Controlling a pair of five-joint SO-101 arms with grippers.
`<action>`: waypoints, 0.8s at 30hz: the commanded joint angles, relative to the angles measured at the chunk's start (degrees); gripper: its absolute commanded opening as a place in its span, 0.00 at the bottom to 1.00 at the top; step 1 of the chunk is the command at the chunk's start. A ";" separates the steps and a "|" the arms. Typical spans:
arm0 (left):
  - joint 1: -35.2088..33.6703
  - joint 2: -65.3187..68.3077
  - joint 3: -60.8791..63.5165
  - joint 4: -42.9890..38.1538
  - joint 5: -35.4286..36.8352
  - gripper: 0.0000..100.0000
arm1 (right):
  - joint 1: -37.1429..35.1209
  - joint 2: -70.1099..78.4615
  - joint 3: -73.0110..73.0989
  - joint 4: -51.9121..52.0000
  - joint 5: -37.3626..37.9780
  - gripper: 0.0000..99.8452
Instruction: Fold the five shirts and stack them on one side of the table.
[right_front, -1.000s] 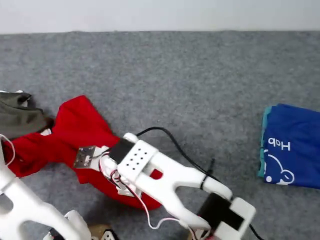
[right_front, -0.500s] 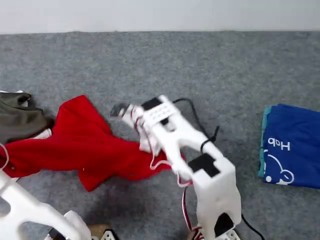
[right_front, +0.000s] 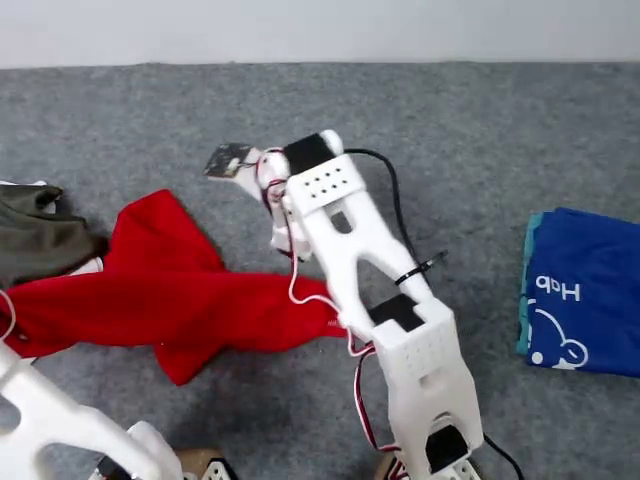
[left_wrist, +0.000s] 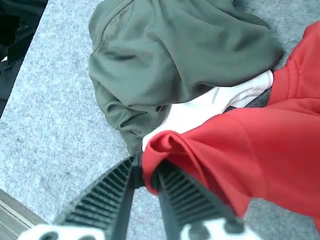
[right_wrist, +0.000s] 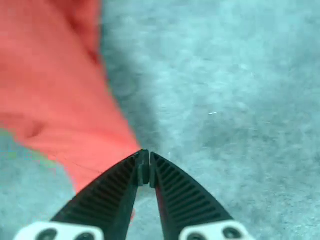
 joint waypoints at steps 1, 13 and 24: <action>-0.09 -0.18 -0.31 -0.70 0.79 0.01 | -1.27 -2.07 -3.16 2.77 -4.57 0.01; -0.09 0.00 -0.13 -0.70 0.79 0.01 | -12.26 -12.70 21.89 2.33 -9.58 0.01; -0.09 -0.44 2.07 -0.53 0.70 0.01 | -0.92 1.27 22.77 -15.43 -4.40 0.01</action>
